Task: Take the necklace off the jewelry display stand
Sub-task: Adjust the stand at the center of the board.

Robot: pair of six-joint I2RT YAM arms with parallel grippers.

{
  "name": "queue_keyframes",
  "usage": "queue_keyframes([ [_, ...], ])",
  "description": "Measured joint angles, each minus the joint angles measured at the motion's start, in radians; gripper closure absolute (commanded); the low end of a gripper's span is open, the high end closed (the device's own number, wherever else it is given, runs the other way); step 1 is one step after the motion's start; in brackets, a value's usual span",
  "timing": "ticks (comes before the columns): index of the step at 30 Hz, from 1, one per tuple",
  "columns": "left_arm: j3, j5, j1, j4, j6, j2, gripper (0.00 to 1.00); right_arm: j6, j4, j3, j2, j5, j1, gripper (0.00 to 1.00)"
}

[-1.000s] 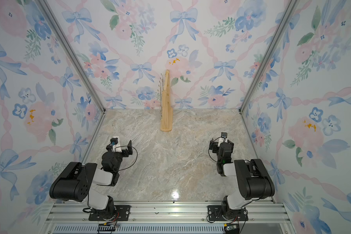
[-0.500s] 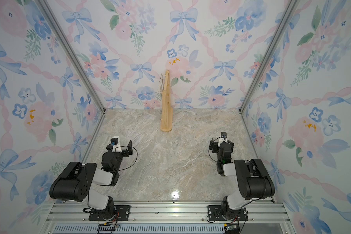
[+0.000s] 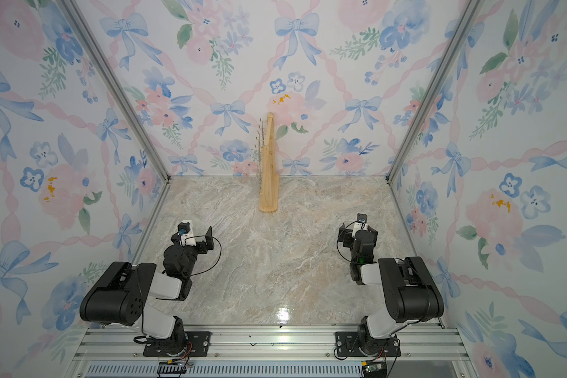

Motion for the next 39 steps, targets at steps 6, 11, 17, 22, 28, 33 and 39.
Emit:
queue_keyframes([
  [6, 0.000, 0.001, 0.000, 0.000, 0.000, 0.000, 0.02, -0.004, 0.001, 0.000, 0.000, 0.008, 0.011, 0.01],
  [11, -0.027, -0.001, -0.002, -0.005, 0.000, -0.080, 0.02, -0.035, 0.014, -0.041, -0.047, 0.051, 0.068, 0.01],
  [17, -0.025, -0.045, -0.126, -0.102, 0.047, -0.280, 0.02, -0.133, -0.061, -0.042, -0.259, 0.137, 0.209, 0.01],
  [22, 0.026, -0.049, -0.156, -0.159, -0.016, -0.363, 0.02, -0.175, -0.124, -0.033, -0.396, 0.171, 0.287, 0.01],
  [28, 0.145, 0.000, -0.182, -0.201, -0.233, -0.346, 0.02, 0.010, -0.272, 0.007, -0.537, 0.248, 0.315, 0.01],
  [33, 0.230, 0.139, -0.166, -0.221, -0.322, -0.296, 0.02, 0.339, -0.393, -0.012, -0.708, 0.256, 0.261, 0.01],
  [39, 0.269, 0.243, -0.066, -0.247, -0.451, -0.155, 0.02, 0.616, -0.619, -0.004, -0.761, 0.224, 0.113, 0.01],
])
